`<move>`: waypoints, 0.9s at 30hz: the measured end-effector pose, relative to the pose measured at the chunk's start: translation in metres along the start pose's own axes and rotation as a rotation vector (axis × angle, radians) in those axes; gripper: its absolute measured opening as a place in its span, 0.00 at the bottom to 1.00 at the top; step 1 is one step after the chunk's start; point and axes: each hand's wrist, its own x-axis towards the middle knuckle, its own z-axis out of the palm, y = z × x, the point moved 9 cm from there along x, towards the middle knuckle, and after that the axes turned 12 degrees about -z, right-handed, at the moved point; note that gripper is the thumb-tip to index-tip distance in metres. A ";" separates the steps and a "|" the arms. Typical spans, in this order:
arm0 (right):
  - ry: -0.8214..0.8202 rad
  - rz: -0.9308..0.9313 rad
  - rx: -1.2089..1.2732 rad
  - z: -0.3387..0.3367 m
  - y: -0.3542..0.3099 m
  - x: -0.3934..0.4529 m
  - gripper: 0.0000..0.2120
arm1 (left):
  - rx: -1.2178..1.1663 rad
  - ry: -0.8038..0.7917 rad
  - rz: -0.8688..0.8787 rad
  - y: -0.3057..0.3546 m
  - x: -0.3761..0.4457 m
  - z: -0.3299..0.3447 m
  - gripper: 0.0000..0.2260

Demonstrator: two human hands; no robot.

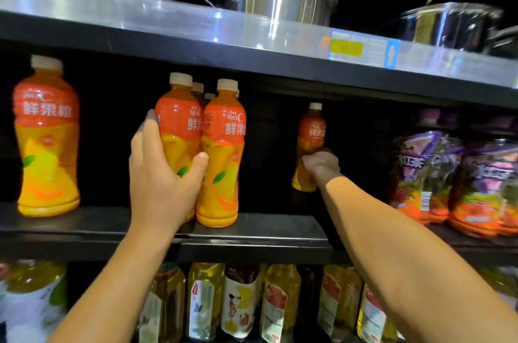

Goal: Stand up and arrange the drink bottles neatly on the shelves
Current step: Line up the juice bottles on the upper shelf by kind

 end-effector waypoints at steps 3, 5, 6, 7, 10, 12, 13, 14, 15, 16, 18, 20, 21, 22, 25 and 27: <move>-0.014 -0.096 -0.045 -0.007 -0.019 -0.032 0.25 | 0.031 -0.032 0.012 0.000 -0.003 -0.002 0.38; -0.022 -0.125 -0.045 -0.011 -0.027 -0.050 0.28 | 0.051 -0.048 0.017 0.000 -0.003 -0.004 0.38; -0.020 -0.135 -0.055 -0.015 -0.031 -0.060 0.29 | 0.059 -0.060 0.019 0.001 -0.004 -0.005 0.38; -0.012 -0.158 -0.078 -0.020 -0.036 -0.071 0.29 | 0.065 -0.076 0.018 0.001 -0.005 -0.006 0.38; 0.050 -0.224 -0.119 -0.037 -0.047 -0.105 0.28 | 0.081 -0.098 0.020 0.001 -0.006 -0.016 0.38; 0.112 -0.256 -0.074 -0.048 -0.052 -0.128 0.26 | 0.104 -0.066 0.019 -0.002 -0.003 -0.034 0.37; 0.135 -0.265 -0.055 -0.052 -0.055 -0.139 0.25 | 0.119 -0.040 0.018 -0.006 0.000 -0.045 0.36; 0.150 -0.276 -0.042 -0.055 -0.059 -0.149 0.24 | 0.135 -0.008 0.014 -0.011 0.005 -0.056 0.35; 0.158 -0.292 -0.026 -0.056 -0.063 -0.158 0.24 | 0.154 0.024 0.000 -0.018 0.010 -0.068 0.35; 0.162 -0.304 -0.006 -0.055 -0.066 -0.166 0.23 | 0.172 0.057 -0.024 -0.028 0.016 -0.080 0.34; 0.164 -0.322 0.045 -0.052 -0.072 -0.178 0.21 | 0.214 0.133 -0.087 -0.048 0.027 -0.102 0.33; 0.165 -0.344 0.096 -0.047 -0.076 -0.186 0.17 | 0.244 0.183 -0.163 -0.067 0.036 -0.119 0.34; 0.161 -0.353 0.121 -0.045 -0.077 -0.189 0.16 | 0.239 0.174 -0.212 -0.077 0.040 -0.123 0.36; 0.156 -0.361 0.144 -0.043 -0.079 -0.192 0.16 | 0.219 0.141 -0.272 -0.087 0.045 -0.124 0.38; 0.134 -0.388 0.174 -0.038 -0.081 -0.195 0.22 | 0.155 -0.022 -0.434 -0.109 0.058 -0.117 0.36; 0.134 -0.419 0.158 -0.038 -0.080 -0.194 0.24 | 0.198 -0.086 -0.418 -0.109 0.062 -0.112 0.27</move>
